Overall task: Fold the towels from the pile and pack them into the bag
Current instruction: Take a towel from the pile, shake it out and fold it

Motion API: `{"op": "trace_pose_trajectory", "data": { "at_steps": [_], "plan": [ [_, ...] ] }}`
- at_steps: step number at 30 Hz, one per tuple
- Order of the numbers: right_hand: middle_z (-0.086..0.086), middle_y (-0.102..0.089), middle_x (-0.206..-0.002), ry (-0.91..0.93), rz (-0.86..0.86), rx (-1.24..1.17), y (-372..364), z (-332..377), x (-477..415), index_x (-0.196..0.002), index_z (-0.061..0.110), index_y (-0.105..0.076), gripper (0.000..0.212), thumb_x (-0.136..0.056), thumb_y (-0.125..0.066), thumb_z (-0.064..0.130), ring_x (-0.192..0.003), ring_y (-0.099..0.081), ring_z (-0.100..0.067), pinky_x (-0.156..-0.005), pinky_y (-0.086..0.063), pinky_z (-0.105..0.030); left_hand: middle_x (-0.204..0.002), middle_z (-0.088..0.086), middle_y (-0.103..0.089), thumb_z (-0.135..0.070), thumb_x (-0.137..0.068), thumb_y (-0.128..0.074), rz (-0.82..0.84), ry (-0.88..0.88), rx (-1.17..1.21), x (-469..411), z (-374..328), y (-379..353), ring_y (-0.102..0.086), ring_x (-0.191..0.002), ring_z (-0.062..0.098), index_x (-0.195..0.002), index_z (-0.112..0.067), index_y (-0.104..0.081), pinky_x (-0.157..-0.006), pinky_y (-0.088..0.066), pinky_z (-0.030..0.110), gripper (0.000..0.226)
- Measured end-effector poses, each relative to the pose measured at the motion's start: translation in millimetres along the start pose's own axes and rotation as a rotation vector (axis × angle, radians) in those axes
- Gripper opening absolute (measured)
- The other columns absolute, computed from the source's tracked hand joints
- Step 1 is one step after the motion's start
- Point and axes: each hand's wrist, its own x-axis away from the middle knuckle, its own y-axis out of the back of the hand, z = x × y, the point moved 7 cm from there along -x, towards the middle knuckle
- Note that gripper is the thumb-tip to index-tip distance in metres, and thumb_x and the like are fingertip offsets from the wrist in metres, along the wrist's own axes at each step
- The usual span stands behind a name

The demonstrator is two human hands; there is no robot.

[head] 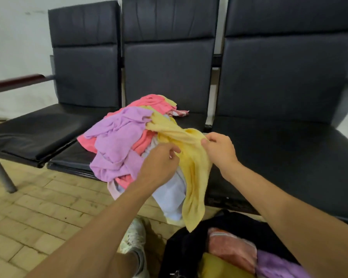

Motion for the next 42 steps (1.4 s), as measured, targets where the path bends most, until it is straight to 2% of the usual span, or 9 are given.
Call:
{"op": "trace_pose_trajectory", "data": {
  "at_steps": [4,8,12,17,20,26,32,37,42],
  "plan": [
    [-0.005,-0.067,-0.092,-0.056,-0.037,-0.161,61.7,-10.3,11.6,-0.089,0.012,-0.067,0.018,-0.096,-0.051,0.010,-0.088,-0.062,-0.019,-0.078,-0.053,-0.039,-0.098,0.002,-0.059,-0.009,-0.093,-0.051,0.074,0.110,0.250,8.2,-39.7,-36.4,-0.057,-0.078,0.011,-0.127,-0.014,-0.050,-0.058,-0.042,0.013,0.034],
    [-0.010,-0.065,-0.094,-0.079,-0.095,-0.325,129.7,-24.2,32.3,-0.089,0.007,-0.066,0.024,-0.099,-0.045,0.005,-0.086,-0.061,-0.022,-0.075,-0.051,-0.039,-0.118,0.002,-0.057,-0.017,-0.094,-0.056,0.125,0.235,0.617,21.6,-70.8,-63.7,-0.062,-0.103,0.021,-0.142,-0.028,-0.018,-0.087,-0.050,0.033,0.063],
    [-0.011,-0.068,-0.106,-0.175,-0.105,-0.305,185.0,-50.8,47.6,-0.101,0.008,-0.068,0.026,-0.102,-0.042,0.008,-0.101,-0.065,-0.026,-0.090,-0.055,-0.044,-0.112,0.003,-0.059,-0.018,-0.094,-0.054,0.247,0.214,0.784,36.8,-107.5,-89.3,-0.061,-0.109,0.020,-0.137,-0.047,-0.019,-0.097,-0.047,0.041,0.063],
    [-0.001,-0.067,-0.088,-0.190,-0.022,-0.072,217.9,-80.2,75.0,-0.080,0.011,-0.068,0.025,-0.096,-0.049,0.006,-0.085,-0.062,-0.015,-0.071,-0.050,-0.029,-0.141,0.004,-0.033,-0.020,-0.095,-0.056,0.466,0.024,0.290,59.9,-109.1,-137.5,-0.047,-0.122,0.021,-0.145,-0.032,-0.028,-0.100,-0.043,0.034,0.058],
    [-0.006,-0.064,-0.089,-0.207,-0.009,0.074,227.3,-96.3,79.0,-0.091,-0.004,-0.067,0.020,-0.092,-0.051,0.008,-0.086,-0.060,-0.021,-0.074,-0.050,-0.035,-0.142,0.004,-0.023,-0.016,-0.093,-0.058,0.454,-0.151,-0.030,62.1,-105.1,-141.5,-0.044,-0.117,0.019,-0.144,-0.016,-0.030,-0.095,-0.036,0.024,0.057],
    [0.004,-0.056,-0.110,-0.102,-0.002,0.274,236.3,-101.8,78.4,-0.122,0.025,-0.055,0.029,-0.096,-0.048,0.013,-0.088,-0.055,-0.010,-0.067,-0.043,-0.019,-0.133,0.013,-0.037,-0.016,-0.089,-0.059,0.357,-0.091,-0.315,42.8,-75.6,-123.7,-0.047,-0.112,0.030,-0.139,-0.010,-0.032,-0.094,-0.042,0.037,0.057],
    [0.010,-0.060,-0.119,0.058,0.230,0.540,212.9,-96.4,83.0,-0.112,0.023,-0.067,0.021,-0.100,-0.049,0.023,-0.116,-0.052,-0.009,-0.089,-0.035,-0.020,-0.121,0.012,-0.045,-0.023,-0.091,-0.060,0.403,-0.176,-0.566,45.8,-53.7,-124.6,-0.050,-0.104,0.028,-0.130,-0.010,-0.042,-0.086,-0.046,0.037,0.046],
    [0.008,-0.061,-0.118,0.099,0.262,0.670,201.0,-98.8,85.9,-0.115,0.019,-0.068,0.027,-0.099,-0.053,0.034,-0.108,-0.046,-0.005,-0.087,-0.032,-0.020,-0.101,0.002,-0.045,-0.019,-0.090,-0.064,0.328,-0.250,-0.597,39.8,-62.7,-121.4,-0.045,-0.089,0.018,-0.105,-0.015,-0.047,-0.075,-0.046,0.035,0.023],
    [0.006,-0.053,-0.115,0.054,0.258,0.778,192.8,-106.1,79.9,-0.116,0.018,-0.070,0.028,-0.098,-0.054,0.032,-0.110,-0.055,-0.018,-0.091,-0.045,-0.029,-0.088,0.002,-0.050,-0.015,-0.096,-0.055,0.337,-0.192,-0.253,43.1,-72.8,-121.5,-0.051,-0.080,0.022,-0.083,-0.016,-0.044,-0.073,-0.047,0.040,0.017]
  ]
}}
